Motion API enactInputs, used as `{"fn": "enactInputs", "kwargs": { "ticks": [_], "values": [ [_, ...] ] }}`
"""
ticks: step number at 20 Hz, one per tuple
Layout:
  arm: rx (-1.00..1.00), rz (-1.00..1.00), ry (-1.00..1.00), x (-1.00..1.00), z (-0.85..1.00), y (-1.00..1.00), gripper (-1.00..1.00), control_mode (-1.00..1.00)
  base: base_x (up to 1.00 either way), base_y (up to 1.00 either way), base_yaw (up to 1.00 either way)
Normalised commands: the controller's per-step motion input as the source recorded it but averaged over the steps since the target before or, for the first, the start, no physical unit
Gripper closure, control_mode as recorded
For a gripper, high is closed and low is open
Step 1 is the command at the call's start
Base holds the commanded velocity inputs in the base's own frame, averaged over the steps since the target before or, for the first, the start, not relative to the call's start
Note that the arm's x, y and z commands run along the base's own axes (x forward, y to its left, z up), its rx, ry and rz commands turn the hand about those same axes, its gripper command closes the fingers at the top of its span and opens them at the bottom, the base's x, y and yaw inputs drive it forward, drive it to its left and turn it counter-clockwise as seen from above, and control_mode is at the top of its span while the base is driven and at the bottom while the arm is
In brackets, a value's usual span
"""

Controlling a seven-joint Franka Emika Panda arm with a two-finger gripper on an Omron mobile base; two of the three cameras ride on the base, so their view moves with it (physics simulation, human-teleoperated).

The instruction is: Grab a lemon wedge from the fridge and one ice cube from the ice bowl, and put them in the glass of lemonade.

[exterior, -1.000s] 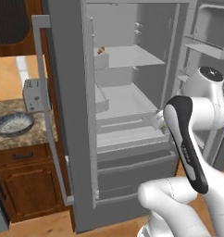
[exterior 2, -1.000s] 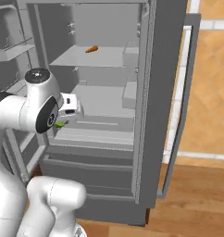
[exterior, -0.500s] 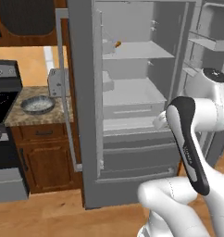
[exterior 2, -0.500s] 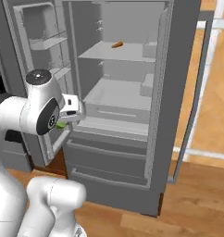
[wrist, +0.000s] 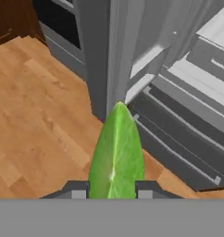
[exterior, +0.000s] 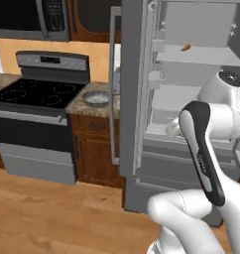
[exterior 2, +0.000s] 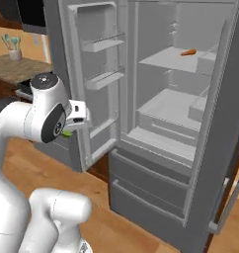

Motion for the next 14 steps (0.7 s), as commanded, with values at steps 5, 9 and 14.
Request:
{"fn": "enactInputs", "kwargs": {
  "ticks": [5,9,14],
  "values": [
    [0.0,0.0,0.0,0.0,0.0,0.0,1.0,1.0,-1.0,-0.03,0.39],
    [0.0,0.0,0.0,0.0,0.0,0.0,1.0,1.0,-0.35,0.17,0.44],
    [0.0,0.0,0.0,0.0,0.0,0.0,1.0,1.0,0.72,0.41,0.55]
  ]
}}
